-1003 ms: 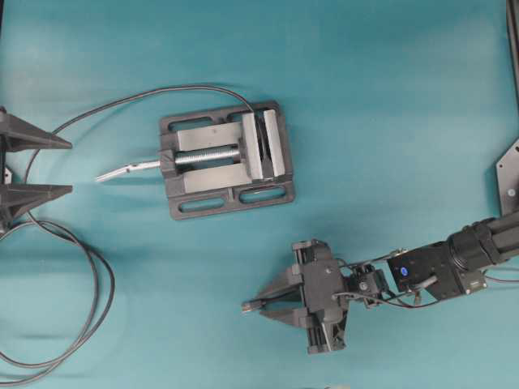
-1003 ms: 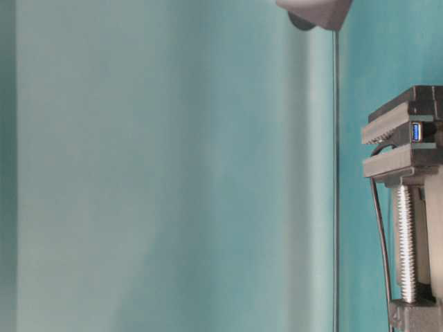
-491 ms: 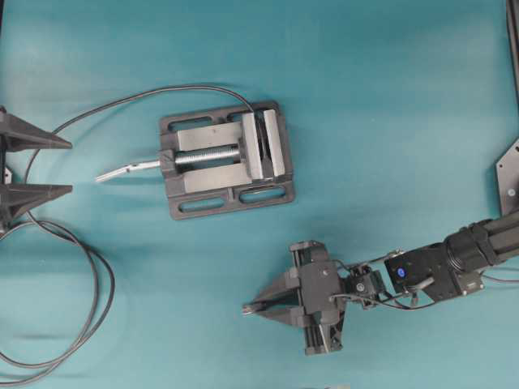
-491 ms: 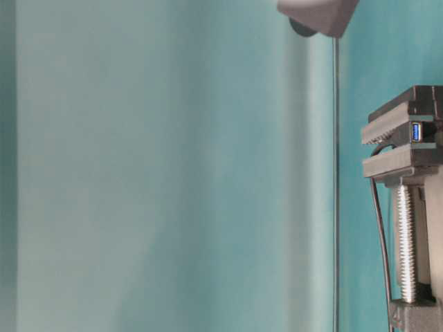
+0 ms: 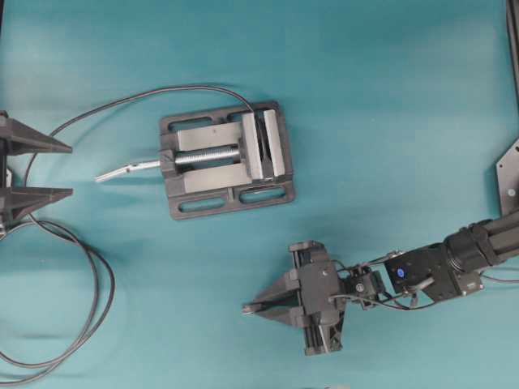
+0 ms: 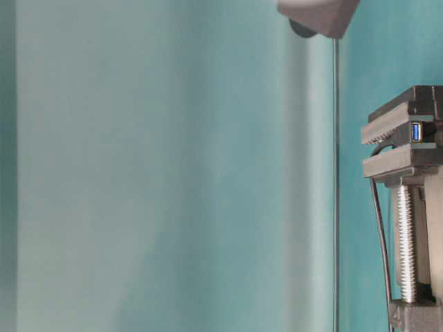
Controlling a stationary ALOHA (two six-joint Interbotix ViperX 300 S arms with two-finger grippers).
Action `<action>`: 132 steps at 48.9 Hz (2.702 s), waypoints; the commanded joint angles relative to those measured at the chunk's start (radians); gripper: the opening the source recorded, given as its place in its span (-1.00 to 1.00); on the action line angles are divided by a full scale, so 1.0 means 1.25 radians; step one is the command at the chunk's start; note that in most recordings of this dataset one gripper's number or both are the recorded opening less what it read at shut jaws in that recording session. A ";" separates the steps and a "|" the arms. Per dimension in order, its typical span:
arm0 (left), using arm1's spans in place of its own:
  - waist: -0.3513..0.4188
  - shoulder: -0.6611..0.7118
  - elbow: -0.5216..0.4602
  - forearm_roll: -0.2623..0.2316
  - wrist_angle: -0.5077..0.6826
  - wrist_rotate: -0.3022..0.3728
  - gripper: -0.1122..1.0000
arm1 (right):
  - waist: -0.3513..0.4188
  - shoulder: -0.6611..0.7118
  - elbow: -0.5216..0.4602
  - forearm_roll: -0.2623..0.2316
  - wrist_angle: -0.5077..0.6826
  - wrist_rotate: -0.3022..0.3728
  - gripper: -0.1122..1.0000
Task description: Insert the USB cable into the fixed female connector.
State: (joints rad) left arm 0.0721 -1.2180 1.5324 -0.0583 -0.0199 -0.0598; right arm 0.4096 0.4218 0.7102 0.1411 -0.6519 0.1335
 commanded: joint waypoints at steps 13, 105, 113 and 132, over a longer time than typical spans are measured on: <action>0.002 0.012 0.034 0.002 -0.076 -0.007 0.90 | 0.001 -0.033 -0.006 0.090 -0.001 -0.025 -0.43; 0.004 0.012 0.034 0.002 -0.075 -0.007 0.90 | 0.134 0.113 -0.391 1.441 -0.620 -0.742 -0.43; 0.004 0.012 0.034 0.002 -0.074 -0.007 0.90 | 0.131 0.131 -0.423 1.462 -0.659 -0.739 -0.43; 0.004 0.012 0.034 0.002 -0.074 -0.007 0.90 | 0.118 0.147 -0.460 1.462 -0.676 -0.734 -0.43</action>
State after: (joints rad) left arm 0.0736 -1.2180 1.5877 -0.0583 -0.1043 -0.0598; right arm 0.5630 0.6274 0.1595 1.9681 -1.4772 -0.7854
